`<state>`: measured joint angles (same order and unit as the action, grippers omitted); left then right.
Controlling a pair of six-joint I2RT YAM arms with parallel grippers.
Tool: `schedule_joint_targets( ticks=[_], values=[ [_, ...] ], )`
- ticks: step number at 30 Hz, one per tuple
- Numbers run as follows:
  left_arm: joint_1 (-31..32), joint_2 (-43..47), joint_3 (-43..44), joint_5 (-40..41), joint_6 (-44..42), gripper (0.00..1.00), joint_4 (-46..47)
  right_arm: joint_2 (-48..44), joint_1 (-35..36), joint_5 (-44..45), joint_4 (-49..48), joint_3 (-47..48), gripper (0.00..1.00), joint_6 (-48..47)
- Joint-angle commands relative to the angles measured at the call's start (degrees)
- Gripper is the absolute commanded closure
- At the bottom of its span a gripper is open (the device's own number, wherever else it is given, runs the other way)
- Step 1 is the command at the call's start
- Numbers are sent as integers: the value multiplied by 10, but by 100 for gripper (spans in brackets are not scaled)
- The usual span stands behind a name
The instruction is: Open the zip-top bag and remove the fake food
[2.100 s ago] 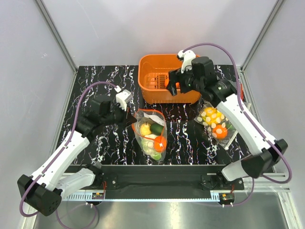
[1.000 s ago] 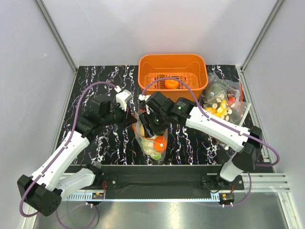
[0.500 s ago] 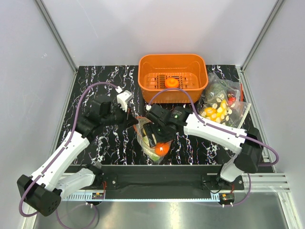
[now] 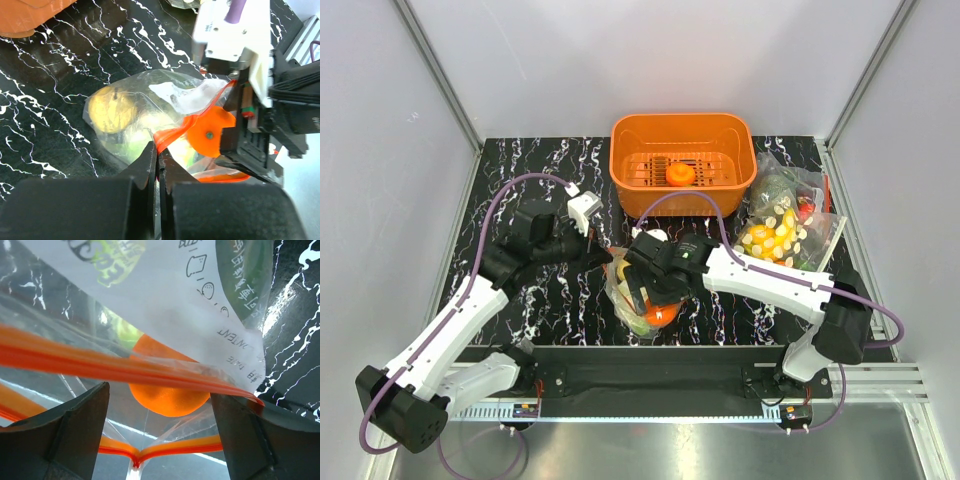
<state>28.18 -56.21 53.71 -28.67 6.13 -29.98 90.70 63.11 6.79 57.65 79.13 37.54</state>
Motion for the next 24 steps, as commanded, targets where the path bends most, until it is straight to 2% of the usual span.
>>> schedule_joint_targets(
  ticks=[1, 11, 14, 16, 17, 19, 20, 24],
  values=[
    [-5, 7, 3, 7, 1, 100, 39, -8, 9, 25, 12, -20, 11, 4],
    [-4, 5, 2, 5, 1, 100, 40, 16, 10, 52, -46, -53, 9, -6],
    [-4, 4, 2, 0, 1, 100, 41, 14, 13, 78, -65, -65, 12, -8],
    [-4, 5, 3, -1, 1, 100, 41, 13, 13, 96, -86, -71, 18, -7],
    [-4, 5, 3, 0, 1, 100, 42, 13, 12, 101, -94, -74, 28, -7],
    [-4, 5, 2, 0, 1, 100, 41, 13, 13, 113, -114, -77, 35, -8],
    [-4, 4, 3, -1, 1, 100, 41, 14, 14, 118, -120, -75, 42, -7],
    [-5, 4, 2, 1, 1, 100, 41, 8, 16, 135, -128, -65, 56, -15]
  ],
)
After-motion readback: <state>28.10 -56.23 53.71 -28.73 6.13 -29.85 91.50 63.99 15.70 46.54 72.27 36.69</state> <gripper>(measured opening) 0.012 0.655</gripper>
